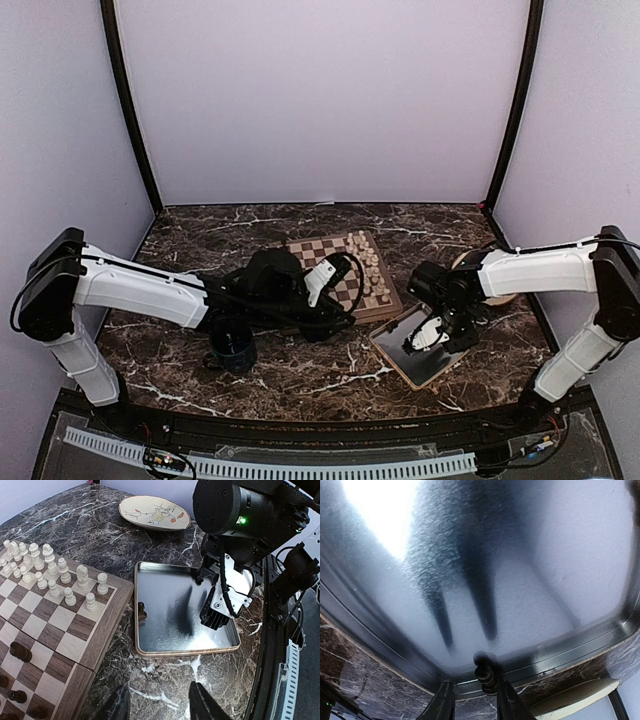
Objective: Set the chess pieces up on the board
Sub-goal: Pick up the pawn from the chess pile.
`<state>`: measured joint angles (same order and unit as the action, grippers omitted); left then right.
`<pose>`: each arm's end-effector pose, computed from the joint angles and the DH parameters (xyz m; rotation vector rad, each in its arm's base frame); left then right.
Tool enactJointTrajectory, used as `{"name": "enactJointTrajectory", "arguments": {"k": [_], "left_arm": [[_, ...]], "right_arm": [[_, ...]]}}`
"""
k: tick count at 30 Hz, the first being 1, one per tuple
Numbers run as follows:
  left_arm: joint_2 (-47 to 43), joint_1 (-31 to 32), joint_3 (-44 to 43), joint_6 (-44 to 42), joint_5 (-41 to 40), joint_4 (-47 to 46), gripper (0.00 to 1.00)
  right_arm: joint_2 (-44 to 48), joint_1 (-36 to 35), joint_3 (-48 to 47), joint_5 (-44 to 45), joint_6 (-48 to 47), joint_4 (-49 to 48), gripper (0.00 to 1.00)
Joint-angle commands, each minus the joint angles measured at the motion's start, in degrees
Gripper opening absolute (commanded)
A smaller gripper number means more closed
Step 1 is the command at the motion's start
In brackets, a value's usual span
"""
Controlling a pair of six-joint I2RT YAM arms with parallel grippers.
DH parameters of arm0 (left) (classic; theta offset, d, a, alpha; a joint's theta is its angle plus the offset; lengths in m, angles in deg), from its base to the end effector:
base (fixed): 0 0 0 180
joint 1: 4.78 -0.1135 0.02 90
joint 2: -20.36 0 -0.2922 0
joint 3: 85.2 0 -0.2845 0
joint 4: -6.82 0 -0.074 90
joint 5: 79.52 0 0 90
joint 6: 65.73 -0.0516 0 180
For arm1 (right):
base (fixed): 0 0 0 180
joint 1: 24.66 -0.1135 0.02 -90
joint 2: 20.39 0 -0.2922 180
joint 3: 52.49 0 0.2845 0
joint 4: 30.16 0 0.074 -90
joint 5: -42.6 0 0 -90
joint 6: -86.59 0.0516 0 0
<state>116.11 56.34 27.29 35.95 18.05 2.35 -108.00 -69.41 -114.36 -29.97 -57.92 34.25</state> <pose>0.1942 -0.3662 0.2192 0.9643 1.8771 -0.9284 0.1982 0.1747 0.1587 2.3452 -1.9930 0.4697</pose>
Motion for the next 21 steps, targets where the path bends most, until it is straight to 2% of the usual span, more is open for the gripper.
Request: {"name": "enactJointTrajectory", "arguments": {"k": [1, 13, 21], "left_arm": [[-3.42, -0.05, 2.07, 1.05, -0.77, -2.37, 0.42], [-4.29, -0.04, 3.90, 1.30, -1.15, -3.59, 0.43], [-5.48, -0.04, 5.54, 2.11, -1.19, -4.48, 0.42]], "right_arm": [[-1.40, -0.66, -0.13, 2.33, 1.32, -0.60, 0.30], [-5.25, -0.62, -0.75, 2.37, 2.76, -1.24, 0.22], [-6.31, -0.65, 0.00, 3.97, 2.87, -2.39, 0.20]]}}
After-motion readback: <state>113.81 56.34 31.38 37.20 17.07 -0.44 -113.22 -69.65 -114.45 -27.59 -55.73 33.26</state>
